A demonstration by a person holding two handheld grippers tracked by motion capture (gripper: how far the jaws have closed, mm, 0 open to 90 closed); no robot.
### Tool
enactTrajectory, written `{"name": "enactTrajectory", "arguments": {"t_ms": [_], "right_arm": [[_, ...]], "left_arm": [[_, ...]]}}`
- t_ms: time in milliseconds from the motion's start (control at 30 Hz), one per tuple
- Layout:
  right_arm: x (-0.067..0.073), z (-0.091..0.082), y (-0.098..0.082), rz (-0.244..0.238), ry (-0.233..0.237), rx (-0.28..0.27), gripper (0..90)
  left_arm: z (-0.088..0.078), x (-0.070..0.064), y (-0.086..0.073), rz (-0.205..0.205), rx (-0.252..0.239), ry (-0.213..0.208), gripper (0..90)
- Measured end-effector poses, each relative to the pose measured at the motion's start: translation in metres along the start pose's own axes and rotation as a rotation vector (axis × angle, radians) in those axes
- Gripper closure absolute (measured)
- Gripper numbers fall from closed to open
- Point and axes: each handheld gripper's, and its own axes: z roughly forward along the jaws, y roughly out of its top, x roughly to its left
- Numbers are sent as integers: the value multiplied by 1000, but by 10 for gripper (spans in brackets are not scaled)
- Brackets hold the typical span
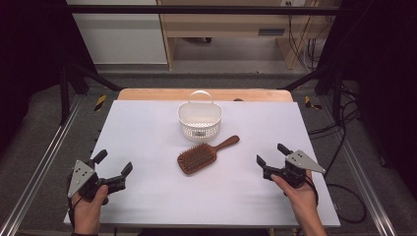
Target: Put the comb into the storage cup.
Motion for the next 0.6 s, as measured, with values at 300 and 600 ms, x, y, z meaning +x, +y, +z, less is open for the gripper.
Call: {"name": "enactTrajectory", "arguments": {"t_ms": [300, 600], "right_arm": [[3, 1, -1, -3, 15, 50, 277], [9, 8, 1, -14, 15, 88, 533]], "left_arm": [[1, 0, 0, 5, 3, 5, 19], [2, -2, 0, 16, 10, 1, 20]]}}
